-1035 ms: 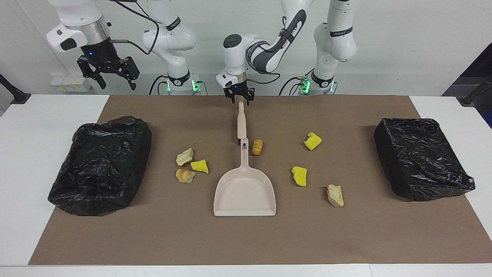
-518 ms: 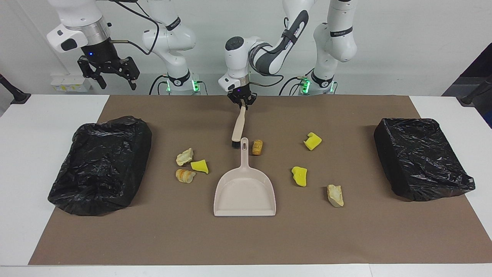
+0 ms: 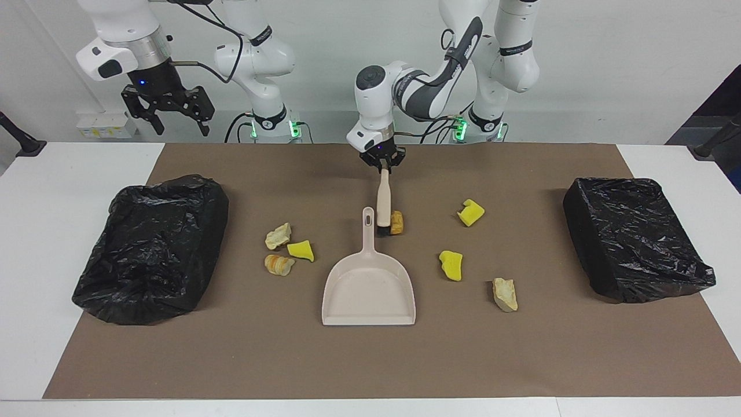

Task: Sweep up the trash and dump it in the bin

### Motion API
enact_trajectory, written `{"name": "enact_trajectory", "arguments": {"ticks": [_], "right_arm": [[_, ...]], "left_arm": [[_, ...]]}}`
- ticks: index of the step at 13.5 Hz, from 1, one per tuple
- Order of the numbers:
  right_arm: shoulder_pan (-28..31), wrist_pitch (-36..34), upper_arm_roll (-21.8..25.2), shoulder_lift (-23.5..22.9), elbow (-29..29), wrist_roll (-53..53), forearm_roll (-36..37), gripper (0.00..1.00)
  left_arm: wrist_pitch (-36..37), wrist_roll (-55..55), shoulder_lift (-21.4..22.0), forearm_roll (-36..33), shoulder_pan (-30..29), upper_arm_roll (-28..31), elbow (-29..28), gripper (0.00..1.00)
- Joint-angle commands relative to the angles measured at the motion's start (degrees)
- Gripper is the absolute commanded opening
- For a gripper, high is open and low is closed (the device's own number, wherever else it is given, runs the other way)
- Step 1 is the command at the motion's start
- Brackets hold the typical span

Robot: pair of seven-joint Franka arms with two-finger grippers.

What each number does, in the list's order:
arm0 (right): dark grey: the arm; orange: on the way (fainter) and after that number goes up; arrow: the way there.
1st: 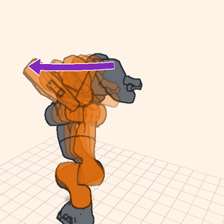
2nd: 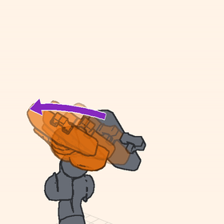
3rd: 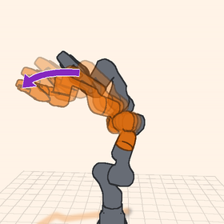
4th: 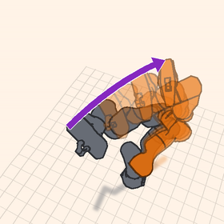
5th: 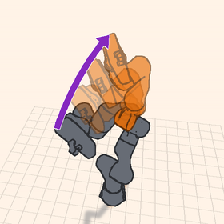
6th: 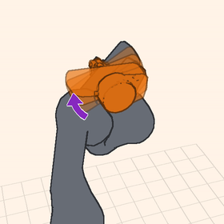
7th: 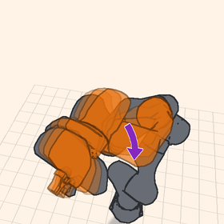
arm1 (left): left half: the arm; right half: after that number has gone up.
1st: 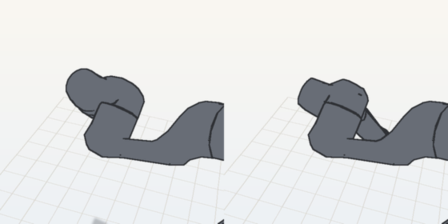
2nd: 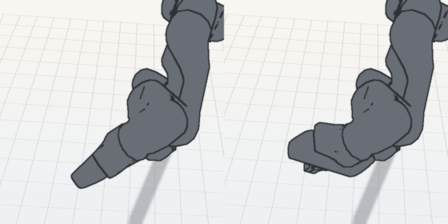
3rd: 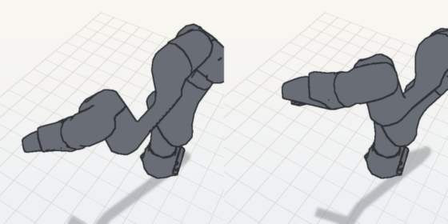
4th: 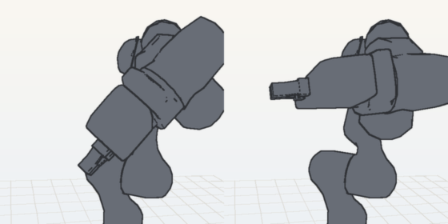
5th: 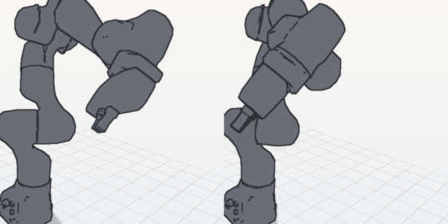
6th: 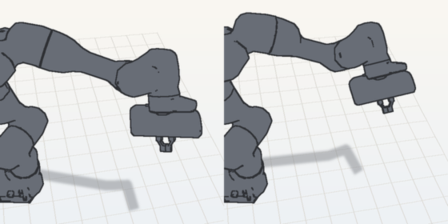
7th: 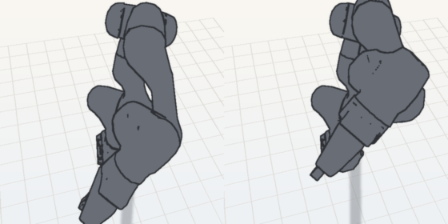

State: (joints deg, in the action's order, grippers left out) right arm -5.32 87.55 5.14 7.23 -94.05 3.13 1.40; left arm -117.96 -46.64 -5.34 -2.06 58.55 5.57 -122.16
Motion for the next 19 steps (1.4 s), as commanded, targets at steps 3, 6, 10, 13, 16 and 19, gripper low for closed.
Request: {"name": "enact_trajectory", "arguments": {"ticks": [3, 6, 10, 13, 16, 19], "right_arm": [[-6.2, 0.7, -1.1, -1.8, -1.0, 11.1, -0.3, 1.00], [-11.5, 5.2, -1.1, -6.8, -0.7, 17.3, -0.4, 1.00], [-18.5, 18.9, -1.3, -19.6, 1.6, 27.3, -3.2, 1.00], [-21.3, 24.9, -1.5, -25.2, 2.7, 31.1, -4.6, 1.00], [-24.7, 29.4, -1.5, -28.3, 2.6, 33.6, -5.4, 1.00], [-28.5, 32.2, -1.5, -30.7, -0.1, 33.9, -4.8, 1.00]], "left_arm": [[3.6, 0.1, 2.0, -3.0, -7.7, -0.5, 0.0, 0.00], [3.9, 3.9, 2.2, -5.0, -13.4, -0.5, 1.0, 0.00], [9.1, 13.0, 3.2, -5.0, -19.9, -0.5, 6.1, 0.00], [12.7, 20.6, 3.6, -5.0, -25.7, -0.5, 9.0, 0.00], [12.8, 27.4, 2.9, -5.0, -30.8, -0.5, 9.5, 0.00], [11.9, 33.7, 2.4, -5.1, -35.7, -0.5, 9.5, 0.00]]}}
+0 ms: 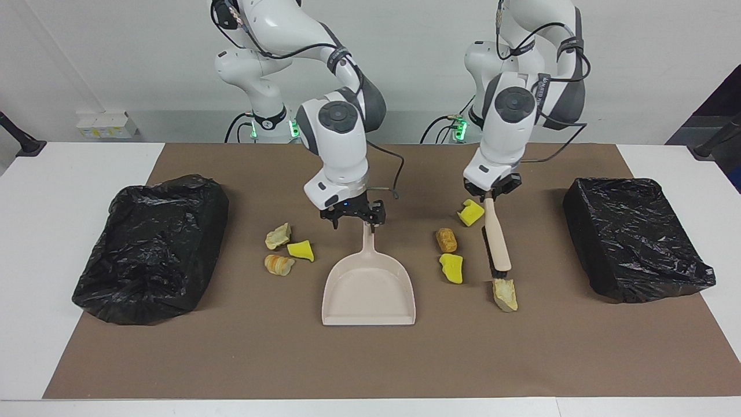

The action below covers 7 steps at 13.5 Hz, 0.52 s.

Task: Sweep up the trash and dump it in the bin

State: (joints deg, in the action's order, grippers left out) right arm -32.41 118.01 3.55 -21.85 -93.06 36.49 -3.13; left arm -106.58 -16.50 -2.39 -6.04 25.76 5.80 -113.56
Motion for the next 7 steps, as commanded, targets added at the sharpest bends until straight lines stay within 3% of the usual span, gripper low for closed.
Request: {"name": "enact_trajectory", "arguments": {"ticks": [1, 6, 7], "right_arm": [[-1.9, 2.6, 0.1, -1.6, -2.0, -0.1, -0.4, 1.00], [-2.3, 5.8, 0.1, -1.4, -6.1, -2.1, -0.5, 1.00], [-2.2, 5.9, 0.1, -1.4, -6.1, -2.2, -0.5, 0.89]], "left_arm": [[0.1, 5.8, -0.6, -1.1, -4.0, -0.7, 0.9, 0.00], [-2.1, 12.5, -1.5, -1.1, -10.0, -0.7, 1.1, 0.00], [-2.5, 14.2, -1.9, -1.1, -11.0, -0.7, 1.1, 0.00]]}}
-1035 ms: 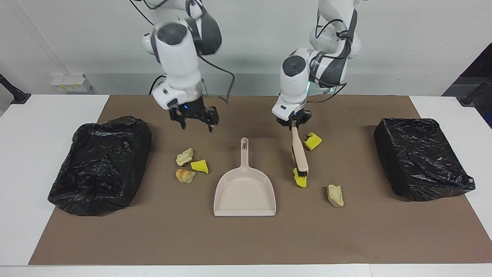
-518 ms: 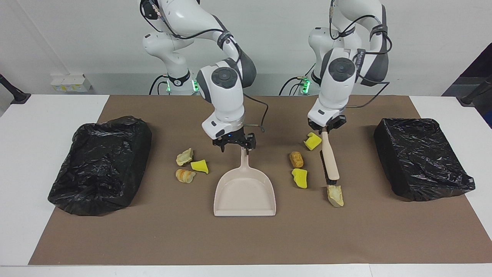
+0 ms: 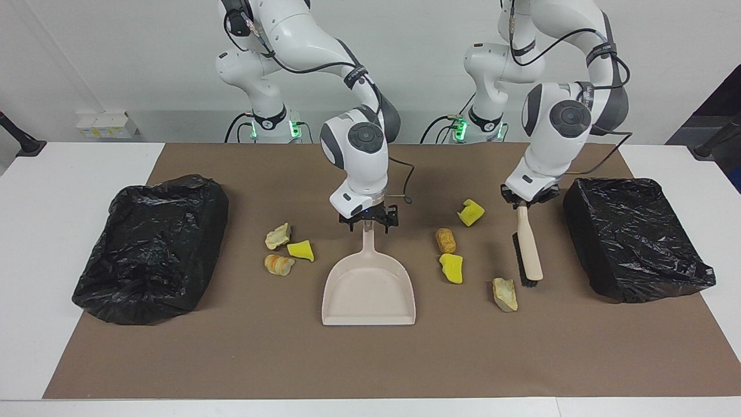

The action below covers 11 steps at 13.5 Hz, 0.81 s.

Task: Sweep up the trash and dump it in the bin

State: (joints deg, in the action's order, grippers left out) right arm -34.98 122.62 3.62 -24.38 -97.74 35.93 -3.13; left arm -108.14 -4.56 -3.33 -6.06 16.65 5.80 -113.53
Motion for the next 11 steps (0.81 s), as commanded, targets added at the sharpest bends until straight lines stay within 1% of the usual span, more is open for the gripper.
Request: {"name": "enact_trajectory", "arguments": {"ticks": [1, 3, 4, 5, 6, 7, 9, 11], "right_arm": [[0.3, 1.0, 0.0, 1.1, -1.4, -1.7, -0.5, 0.73], [0.3, 0.4, 0.0, 1.1, -1.0, -1.6, -0.4, 0.55], [0.1, 0.0, 0.0, 1.1, -0.6, -1.5, -0.2, 0.40], [0.1, -0.1, 0.0, 1.1, -0.5, -1.0, -0.2, 0.16], [0.1, -0.4, 0.1, 1.3, -0.6, -0.4, 0.0, 0.00], [0.0, -1.8, 0.1, 1.8, -0.5, 0.0, 0.3, 0.00], [0.4, -2.2, 0.1, 3.6, -0.6, -1.7, 0.6, 0.00], [1.0, -2.3, 0.1, 4.9, -0.6, -8.3, 0.4, 0.00]], "left_arm": [[-1.2, 3.5, -1.5, -1.1, -2.8, -0.7, 1.6, 0.00], [-1.1, 5.1, -2.9, -1.1, -3.7, -0.7, 3.0, 0.00], [-0.9, 5.2, -3.3, -1.1, -3.7, -0.7, 3.8, 0.00], [-1.0, 5.2, -4.0, -1.1, -3.9, -0.7, 3.9, 0.00], [-1.2, 5.2, -4.8, -1.1, -4.0, -0.7, 4.1, 0.00], [-1.3, 5.4, -5.1, -1.1, -4.0, -0.7, 4.2, 0.00], [-1.9, 5.8, -5.8, -1.1, -4.0, -0.7, 4.2, 0.00], [-2.1, 5.8, -6.6, -1.1, -3.9, -0.7, 4.0, 0.00]]}}
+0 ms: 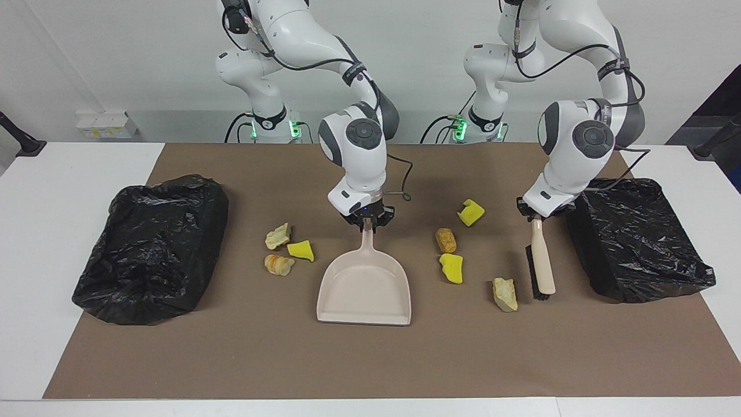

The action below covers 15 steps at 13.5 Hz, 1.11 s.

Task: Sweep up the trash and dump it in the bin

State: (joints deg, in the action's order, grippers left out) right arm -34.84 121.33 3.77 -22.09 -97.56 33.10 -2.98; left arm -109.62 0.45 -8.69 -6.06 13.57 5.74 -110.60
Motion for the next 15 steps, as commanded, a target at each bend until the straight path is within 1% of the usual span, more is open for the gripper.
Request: {"name": "enact_trajectory", "arguments": {"ticks": [1, 3, 4, 5, 7, 9, 11, 13, 15], "right_arm": [[1.6, -0.7, -0.1, 2.9, -0.8, -10.9, -0.4, 0.00], [2.5, -1.9, 0.1, 5.9, -1.5, -20.1, 0.5, 0.00], [3.4, -4.2, 0.2, 7.2, -1.7, -26.3, 0.6, 0.00], [3.6, -6.3, 0.2, 8.1, -1.7, -31.3, 1.0, 0.00], [3.6, -7.9, 0.2, 9.0, -2.3, -41.7, 3.5, 0.00], [3.7, -8.9, 0.2, 10.6, -5.2, -55.6, 3.6, 0.00], [4.4, -8.0, 0.3, 12.1, -8.8, -67.8, 3.9, 0.00], [4.3, -8.7, 0.3, 12.2, -9.4, -73.3, 3.9, 0.00], [3.8, -8.0, 0.2, 12.2, -11.2, -74.7, 3.9, 0.00]], "left_arm": [[-0.5, 0.9, -1.4, -1.1, -0.8, -0.6, 1.1, 0.00], [-0.8, 1.2, -1.6, -0.5, -0.8, -0.6, 1.2, 0.00], [-1.4, 1.3, -1.6, -0.4, -0.9, -0.6, 1.0, 0.00], [-3.2, 1.3, -1.6, -0.4, -0.9, -0.6, 0.5, 0.00], [-5.0, 1.3, -2.8, -0.4, -1.3, -0.6, 0.4, 0.00], [-6.8, 1.4, -2.7, -0.4, -1.3, -0.6, -0.2, 0.00], [-7.3, 2.7, -2.1, -0.4, -0.9, -0.7, -2.0, 0.00], [-8.7, 3.6, -0.8, -0.4, -0.2, -0.7, -4.6, 0.00], [-8.9, 3.8, 0.2, -0.4, 0.7, -1.2, -6.3, 0.00]]}}
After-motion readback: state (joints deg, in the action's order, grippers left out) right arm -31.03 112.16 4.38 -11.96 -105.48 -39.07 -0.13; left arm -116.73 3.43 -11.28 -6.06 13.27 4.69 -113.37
